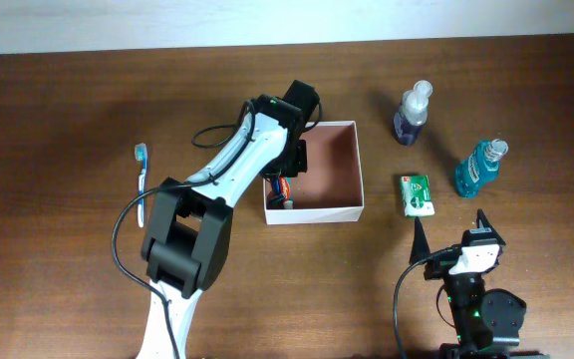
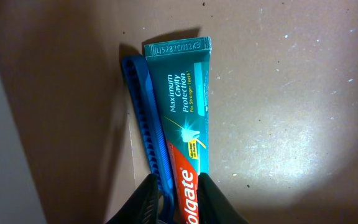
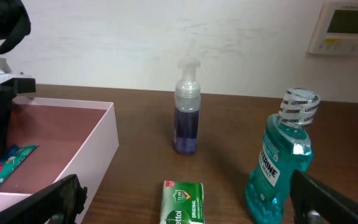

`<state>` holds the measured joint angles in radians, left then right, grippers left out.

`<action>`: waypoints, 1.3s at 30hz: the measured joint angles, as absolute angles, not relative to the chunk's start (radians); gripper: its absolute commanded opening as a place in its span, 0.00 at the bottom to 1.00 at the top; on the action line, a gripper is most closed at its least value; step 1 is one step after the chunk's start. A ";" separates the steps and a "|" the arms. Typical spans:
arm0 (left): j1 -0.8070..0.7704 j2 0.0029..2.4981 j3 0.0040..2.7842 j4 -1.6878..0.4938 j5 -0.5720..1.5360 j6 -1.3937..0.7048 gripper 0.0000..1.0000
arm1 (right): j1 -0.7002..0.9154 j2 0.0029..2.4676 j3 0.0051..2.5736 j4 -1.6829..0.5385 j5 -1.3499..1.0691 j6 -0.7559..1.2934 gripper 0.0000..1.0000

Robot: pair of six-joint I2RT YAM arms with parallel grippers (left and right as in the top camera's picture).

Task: Pack container
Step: 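Raise the left gripper and move it toward the toothbrush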

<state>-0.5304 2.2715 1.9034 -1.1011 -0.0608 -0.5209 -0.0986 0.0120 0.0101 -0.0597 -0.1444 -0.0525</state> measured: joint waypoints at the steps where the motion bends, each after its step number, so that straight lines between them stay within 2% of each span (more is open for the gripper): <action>1: -0.530 2.271 1.903 -1.101 -0.061 -0.521 0.27 | -0.099 0.012 0.010 -0.060 -0.144 -0.052 0.98; 7: -0.530 2.274 1.986 -1.173 -0.060 -0.501 0.28 | -0.099 0.012 0.010 -0.060 -0.145 -0.052 0.98; 13: -0.530 2.274 2.211 -1.306 -0.061 -0.476 0.29 | -0.099 0.012 0.010 -0.060 -0.145 -0.052 0.98; 14: -0.530 2.274 2.252 -1.335 -0.060 -0.473 0.33 | -0.099 0.012 0.010 -0.060 -0.145 -0.052 0.98; 16: -0.530 2.274 2.330 -1.388 -0.060 -0.466 0.75 | -0.099 0.012 0.010 -0.059 -0.145 -0.052 0.98; 17: -0.530 2.274 2.368 -1.419 -0.060 -0.451 0.82 | -0.099 0.012 0.010 -0.060 -0.145 -0.052 0.98; 22: -0.523 2.274 2.543 -1.615 -0.096 -0.403 0.86 | -0.099 0.012 0.010 -0.060 -0.145 -0.053 0.98; 23: -0.516 2.274 2.564 -1.657 -0.108 -0.398 0.92 | -0.099 0.012 0.010 -0.060 -0.144 -0.052 0.98; 24: -0.505 2.274 2.577 -1.679 -0.113 -0.381 0.94 | -0.099 0.012 0.010 -0.060 -0.144 -0.053 0.98; 30: -0.391 2.274 2.591 -1.684 -0.097 -0.296 0.99 | -0.099 0.012 0.010 -0.060 -0.145 -0.052 0.98; 39: -0.207 2.274 2.564 -1.684 -0.071 -0.192 0.99 | -0.099 0.012 0.010 -0.060 -0.144 -0.052 0.98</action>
<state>-0.2066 2.2742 2.5637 -1.6836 -0.0708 -0.1921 -0.0986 0.0120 0.0101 -0.0597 -0.1444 -0.0525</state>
